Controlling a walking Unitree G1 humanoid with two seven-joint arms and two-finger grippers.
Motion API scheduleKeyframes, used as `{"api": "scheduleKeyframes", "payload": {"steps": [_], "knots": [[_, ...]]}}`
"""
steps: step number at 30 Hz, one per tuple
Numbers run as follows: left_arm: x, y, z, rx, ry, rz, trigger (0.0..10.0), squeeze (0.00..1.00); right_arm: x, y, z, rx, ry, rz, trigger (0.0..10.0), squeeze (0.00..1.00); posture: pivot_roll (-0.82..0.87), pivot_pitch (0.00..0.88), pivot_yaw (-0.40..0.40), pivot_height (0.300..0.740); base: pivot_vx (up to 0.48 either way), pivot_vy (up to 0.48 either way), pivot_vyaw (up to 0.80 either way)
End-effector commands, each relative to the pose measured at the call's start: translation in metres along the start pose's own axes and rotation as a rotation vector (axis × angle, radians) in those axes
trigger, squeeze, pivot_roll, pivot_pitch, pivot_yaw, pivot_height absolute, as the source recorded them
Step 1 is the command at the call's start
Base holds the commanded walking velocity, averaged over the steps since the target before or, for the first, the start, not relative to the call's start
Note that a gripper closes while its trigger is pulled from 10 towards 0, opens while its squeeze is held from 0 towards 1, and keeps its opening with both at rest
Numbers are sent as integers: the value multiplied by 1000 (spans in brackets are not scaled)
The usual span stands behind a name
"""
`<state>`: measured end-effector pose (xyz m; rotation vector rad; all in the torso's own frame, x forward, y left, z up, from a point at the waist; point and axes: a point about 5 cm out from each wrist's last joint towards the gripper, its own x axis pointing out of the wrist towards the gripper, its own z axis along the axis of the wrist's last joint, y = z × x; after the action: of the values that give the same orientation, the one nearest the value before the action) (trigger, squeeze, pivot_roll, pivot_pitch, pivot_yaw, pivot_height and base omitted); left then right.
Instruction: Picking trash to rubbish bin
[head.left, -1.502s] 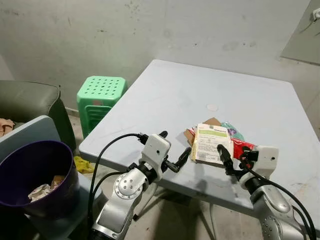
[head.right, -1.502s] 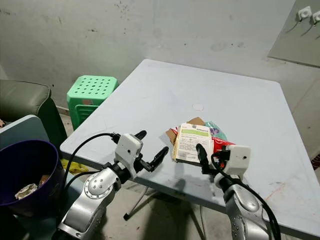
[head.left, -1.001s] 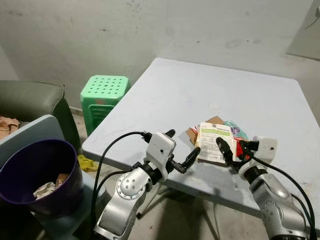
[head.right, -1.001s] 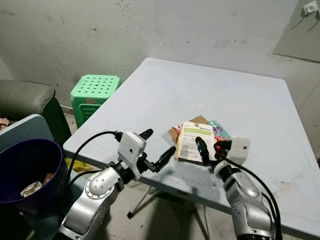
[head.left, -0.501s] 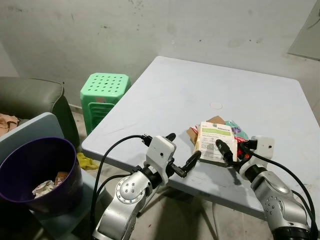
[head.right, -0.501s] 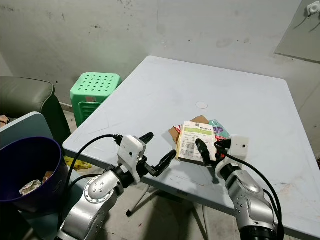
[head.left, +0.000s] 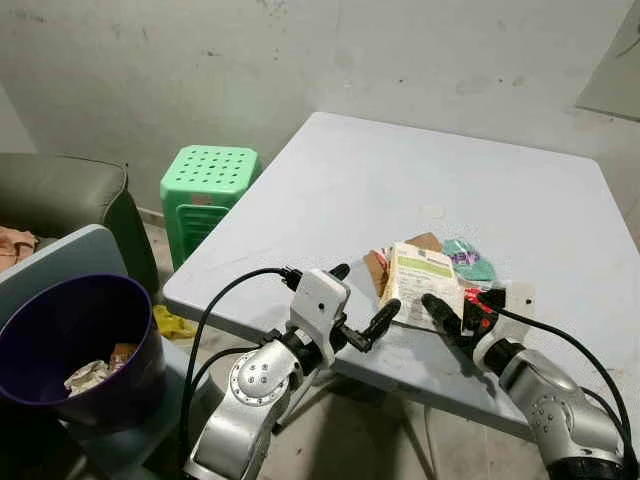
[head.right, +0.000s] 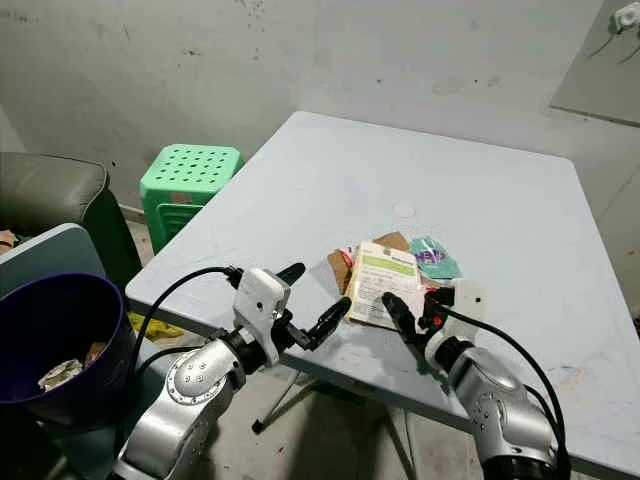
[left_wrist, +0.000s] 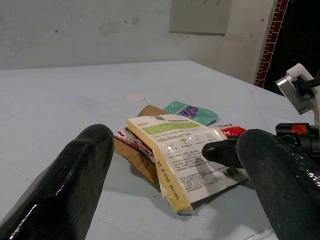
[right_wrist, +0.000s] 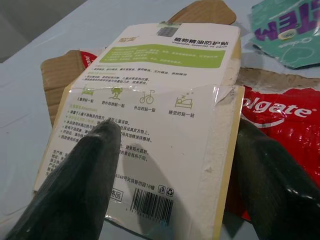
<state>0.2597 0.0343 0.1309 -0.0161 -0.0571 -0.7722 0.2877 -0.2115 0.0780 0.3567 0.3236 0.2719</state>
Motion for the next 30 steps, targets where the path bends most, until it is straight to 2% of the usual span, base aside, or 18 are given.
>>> {"api": "scheduleKeyframes", "payload": {"steps": [1, 25, 30], "knots": [[2, 0, 5, 0, -16, 2, 10000, 0, -1, 1, -4, 23, 20, 14, 0, 0, -62, 62, -57, 740, 0, 0, 0], [7, -1, 6, 8, -28, -10, 10000, 0, -3, 2, -1, -12, -10, 45, 0, 0, -72, 28, -55, 740, 0, 0, 0], [9, 0, 6, 12, -31, -5, 10000, 0, -4, 7, 3, -35, -60, 94, 0, 0, -73, 22, -55, 740, 0, 0, 0]]}}
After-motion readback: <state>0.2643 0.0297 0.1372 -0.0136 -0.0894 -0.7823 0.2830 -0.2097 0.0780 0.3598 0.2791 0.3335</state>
